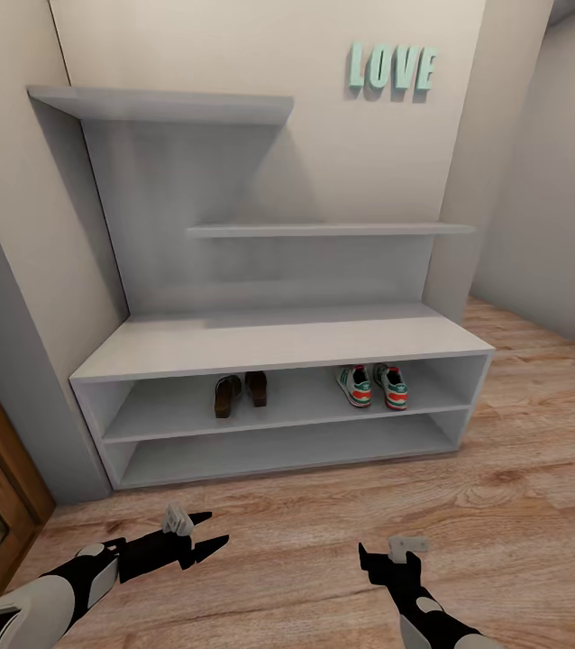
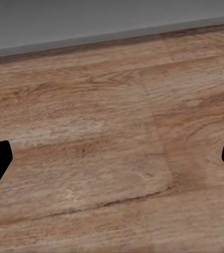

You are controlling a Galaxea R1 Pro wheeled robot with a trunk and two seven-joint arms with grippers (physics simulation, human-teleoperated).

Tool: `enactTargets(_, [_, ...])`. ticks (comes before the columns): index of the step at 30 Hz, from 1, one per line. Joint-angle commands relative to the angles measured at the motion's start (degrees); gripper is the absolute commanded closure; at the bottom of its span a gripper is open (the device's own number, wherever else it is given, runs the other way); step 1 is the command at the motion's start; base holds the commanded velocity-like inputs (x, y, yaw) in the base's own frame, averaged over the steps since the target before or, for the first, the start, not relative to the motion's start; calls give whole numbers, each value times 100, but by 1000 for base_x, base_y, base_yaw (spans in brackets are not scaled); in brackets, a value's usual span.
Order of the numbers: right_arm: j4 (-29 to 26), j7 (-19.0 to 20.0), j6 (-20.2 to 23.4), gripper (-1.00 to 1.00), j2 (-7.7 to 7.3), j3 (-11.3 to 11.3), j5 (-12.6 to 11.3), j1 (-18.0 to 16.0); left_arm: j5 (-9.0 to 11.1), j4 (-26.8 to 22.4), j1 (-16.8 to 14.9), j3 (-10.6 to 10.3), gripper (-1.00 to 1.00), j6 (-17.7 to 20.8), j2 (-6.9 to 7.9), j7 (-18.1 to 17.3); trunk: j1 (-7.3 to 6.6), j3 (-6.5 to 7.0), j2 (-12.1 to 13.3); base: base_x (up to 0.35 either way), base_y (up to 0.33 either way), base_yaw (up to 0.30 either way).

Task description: Pick up the two gym shoes and the two sandals from the corridor floor and place them onto the hallstand (shoe rack) in the corridor, making sure they are on the rack and not on the floor. Arrange them so the two gym shoes are next to each other and the two sandals are next to each other.

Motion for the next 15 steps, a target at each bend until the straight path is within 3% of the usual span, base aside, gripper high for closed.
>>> enactTargets(1, [5,-1,-20,-100,2,-29,5,-3,-43,4,-4,41,-100,-24,2,-12,-1,-6,-2,0,0,0])
enactTargets(15, [9,-1,-20,-100,2,-29,5,-5,-42,5,-1,40,-100,-24,0,-12,-1,-6,-2,0,0,0])
